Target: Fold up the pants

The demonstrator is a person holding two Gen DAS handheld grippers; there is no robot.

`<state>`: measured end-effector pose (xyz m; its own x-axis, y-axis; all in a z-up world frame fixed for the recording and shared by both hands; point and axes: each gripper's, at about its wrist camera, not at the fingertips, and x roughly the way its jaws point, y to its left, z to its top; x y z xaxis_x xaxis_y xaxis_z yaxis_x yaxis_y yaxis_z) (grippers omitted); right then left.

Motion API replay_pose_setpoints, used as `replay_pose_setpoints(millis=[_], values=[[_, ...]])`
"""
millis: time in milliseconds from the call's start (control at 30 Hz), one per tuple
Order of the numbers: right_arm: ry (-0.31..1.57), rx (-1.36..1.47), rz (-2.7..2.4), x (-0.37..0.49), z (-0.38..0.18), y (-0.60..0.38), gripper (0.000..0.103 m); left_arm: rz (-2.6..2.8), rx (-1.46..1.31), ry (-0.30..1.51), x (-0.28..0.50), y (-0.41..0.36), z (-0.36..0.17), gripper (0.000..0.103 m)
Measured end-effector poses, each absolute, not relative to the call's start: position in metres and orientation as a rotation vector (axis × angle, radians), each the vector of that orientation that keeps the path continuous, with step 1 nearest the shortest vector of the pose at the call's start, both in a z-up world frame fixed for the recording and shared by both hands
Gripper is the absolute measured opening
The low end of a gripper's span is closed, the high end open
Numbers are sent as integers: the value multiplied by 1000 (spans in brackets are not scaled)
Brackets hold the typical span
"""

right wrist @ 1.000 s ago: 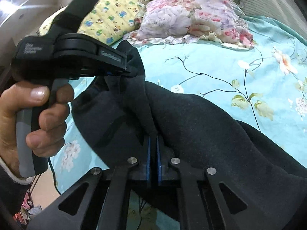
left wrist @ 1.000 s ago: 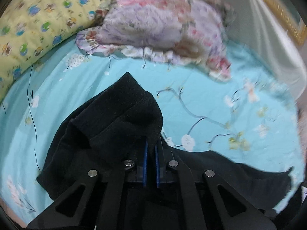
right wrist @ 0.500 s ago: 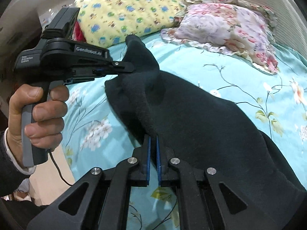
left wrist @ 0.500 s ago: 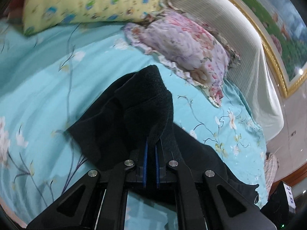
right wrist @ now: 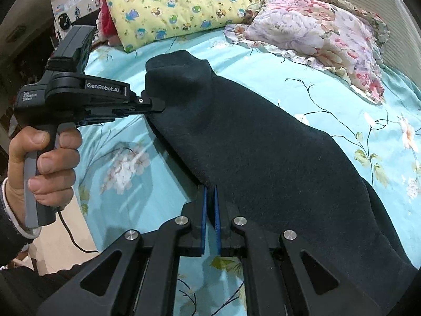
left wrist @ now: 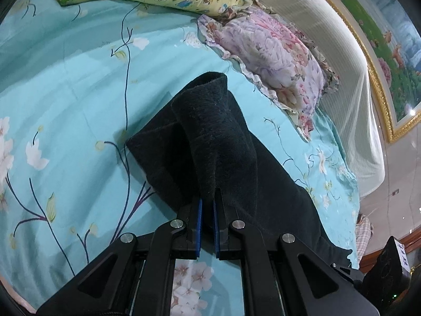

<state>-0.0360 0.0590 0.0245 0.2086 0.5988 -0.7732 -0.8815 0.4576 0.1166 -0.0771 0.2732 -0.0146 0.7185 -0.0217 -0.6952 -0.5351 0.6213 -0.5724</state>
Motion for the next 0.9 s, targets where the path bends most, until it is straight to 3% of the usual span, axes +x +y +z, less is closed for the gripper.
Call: replay_pose_setpoints(millis=[367, 433, 533, 567, 600, 700, 900], values=[[896, -420, 1049, -33, 20, 58, 7, 310, -865, 739, -92, 272, -16, 15], [923, -388, 1052, -29, 19, 54, 9, 331, -842, 745, -97, 272, -12, 31], [931, -359, 1051, -27, 20, 48, 27, 353, -850, 739, -105, 277, -9, 43], [931, -346, 1042, -25, 22, 44, 43, 359, -857, 737, -107, 280, -8, 44], [931, -333, 1036, -24, 23, 41, 51, 365, -862, 734, -109, 282, -7, 47], [931, -249, 1036, -14, 30, 27, 52, 386, -874, 732, -111, 288, -5, 56], [945, -108, 999, 8, 39, 4, 52, 397, -884, 736, -110, 292, -4, 62]])
